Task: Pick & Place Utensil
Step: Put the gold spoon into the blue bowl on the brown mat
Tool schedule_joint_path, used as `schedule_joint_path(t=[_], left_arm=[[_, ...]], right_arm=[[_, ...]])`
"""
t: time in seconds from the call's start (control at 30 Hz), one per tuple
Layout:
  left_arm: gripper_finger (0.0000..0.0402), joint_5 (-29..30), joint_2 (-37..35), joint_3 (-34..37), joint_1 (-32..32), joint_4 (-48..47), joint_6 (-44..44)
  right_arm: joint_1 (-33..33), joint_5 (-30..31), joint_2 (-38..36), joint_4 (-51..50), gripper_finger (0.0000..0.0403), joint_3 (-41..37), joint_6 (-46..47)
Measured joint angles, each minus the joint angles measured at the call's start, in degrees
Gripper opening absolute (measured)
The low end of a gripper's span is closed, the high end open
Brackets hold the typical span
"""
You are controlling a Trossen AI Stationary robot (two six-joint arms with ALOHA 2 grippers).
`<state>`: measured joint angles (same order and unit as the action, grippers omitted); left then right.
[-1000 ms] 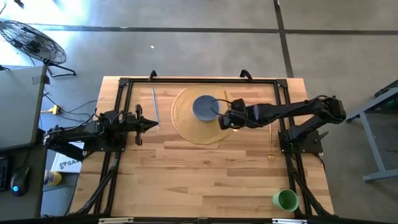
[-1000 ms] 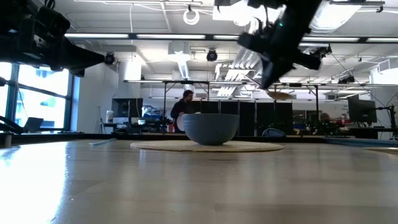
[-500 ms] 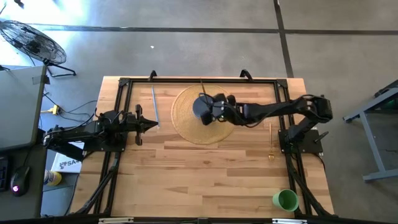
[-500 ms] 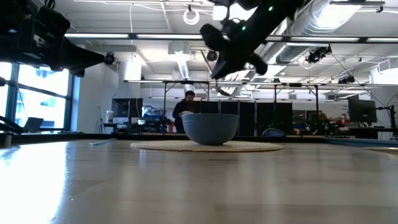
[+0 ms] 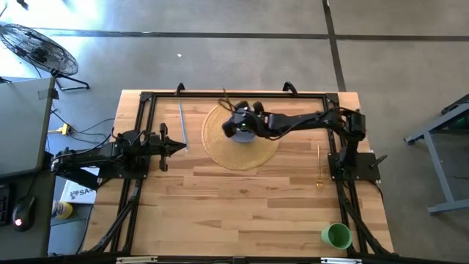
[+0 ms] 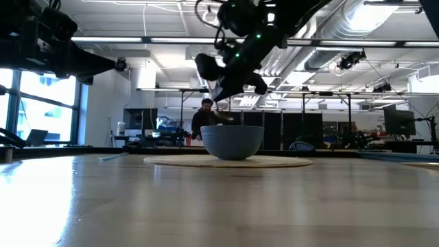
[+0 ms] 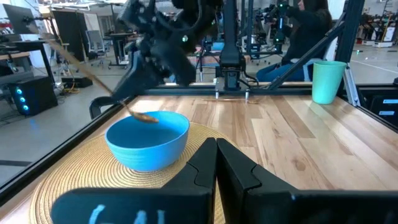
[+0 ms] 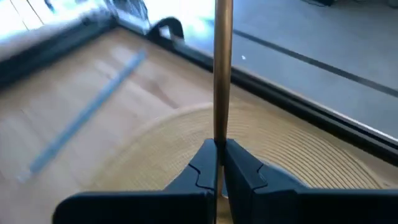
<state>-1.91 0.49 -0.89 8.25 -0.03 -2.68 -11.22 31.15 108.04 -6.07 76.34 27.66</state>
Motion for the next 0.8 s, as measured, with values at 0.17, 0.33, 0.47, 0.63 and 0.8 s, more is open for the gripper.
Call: schedule_joint_path(t=[0.17, 0.33, 0.47, 0.63, 0.8], left_arm=[[0.0001, 0.00, 0.00, 0.00, 0.00, 0.02, 0.00], [0.0001, 0.00, 0.00, 0.00, 0.00, 0.02, 0.00], [0.0001, 0.01, 0.01, 0.00, 0.00, 0.00, 0.00], [0.0001, 0.02, 0.00, 0.00, -0.01, 0.01, 0.00], [0.0001, 0.02, 0.01, 0.00, -0.01, 0.00, 0.00]], right_arm=[[-0.09, 0.58, 3.96, -10.13, 0.0004, 4.83, -0.65], [-0.07, 0.73, 4.18, -12.31, 0.0003, 4.32, 1.61], [-0.78, -2.11, 4.25, -11.71, 0.0004, 2.88, 3.35], [-1.82, -5.12, 4.25, -10.98, 0.0003, 0.52, 3.58], [-2.01, -5.13, 4.25, -8.30, 0.0007, -0.94, 3.26]])
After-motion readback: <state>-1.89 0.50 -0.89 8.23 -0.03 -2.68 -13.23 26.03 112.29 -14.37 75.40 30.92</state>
